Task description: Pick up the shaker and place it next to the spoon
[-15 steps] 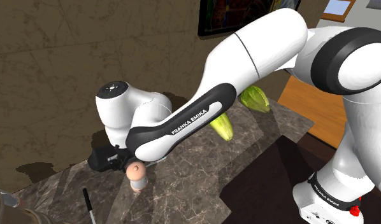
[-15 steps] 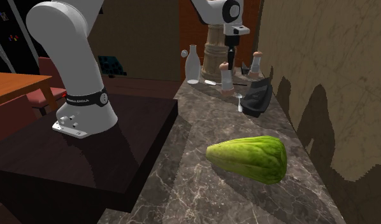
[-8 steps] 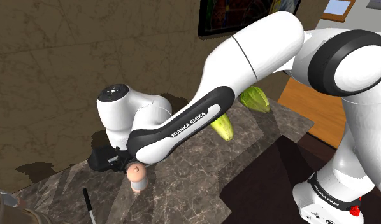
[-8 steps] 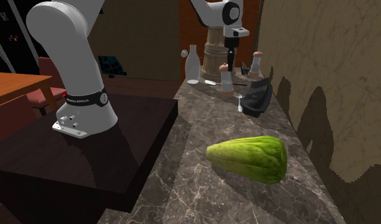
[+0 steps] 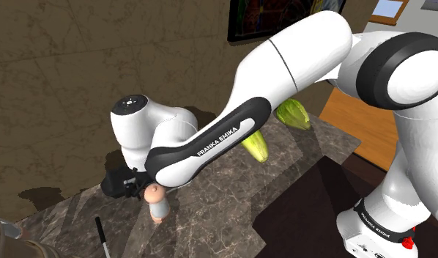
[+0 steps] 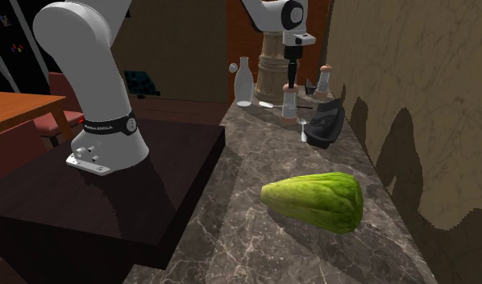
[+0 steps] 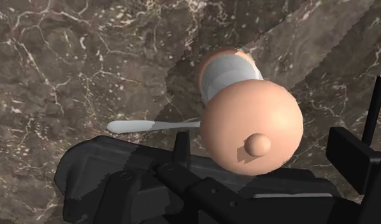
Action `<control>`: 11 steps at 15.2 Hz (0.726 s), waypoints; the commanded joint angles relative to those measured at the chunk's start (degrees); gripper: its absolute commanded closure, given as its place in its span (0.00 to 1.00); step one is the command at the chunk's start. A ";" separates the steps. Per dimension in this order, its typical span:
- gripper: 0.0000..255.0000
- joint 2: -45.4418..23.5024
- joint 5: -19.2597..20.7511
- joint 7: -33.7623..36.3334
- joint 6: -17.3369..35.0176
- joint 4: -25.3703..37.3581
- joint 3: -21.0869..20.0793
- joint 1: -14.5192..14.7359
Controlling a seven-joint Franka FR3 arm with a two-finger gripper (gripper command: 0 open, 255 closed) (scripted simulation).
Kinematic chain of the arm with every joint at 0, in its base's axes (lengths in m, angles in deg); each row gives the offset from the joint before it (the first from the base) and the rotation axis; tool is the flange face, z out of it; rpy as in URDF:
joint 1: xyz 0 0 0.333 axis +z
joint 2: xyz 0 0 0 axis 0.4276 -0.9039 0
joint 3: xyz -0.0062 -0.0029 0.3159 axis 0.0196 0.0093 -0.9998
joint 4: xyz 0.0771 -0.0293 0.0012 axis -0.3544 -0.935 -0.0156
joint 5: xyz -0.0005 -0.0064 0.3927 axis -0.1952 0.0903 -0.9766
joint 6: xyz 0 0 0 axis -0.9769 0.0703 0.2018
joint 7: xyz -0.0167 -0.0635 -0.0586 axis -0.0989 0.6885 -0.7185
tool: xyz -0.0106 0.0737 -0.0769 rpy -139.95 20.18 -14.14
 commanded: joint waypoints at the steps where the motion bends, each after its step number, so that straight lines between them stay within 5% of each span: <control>1: 0.00 1.90 -0.70 -0.37 -1.91 0.07 -0.57 -0.28; 11: 0.00 3.93 -1.52 -0.84 -4.18 0.37 -1.16 -0.59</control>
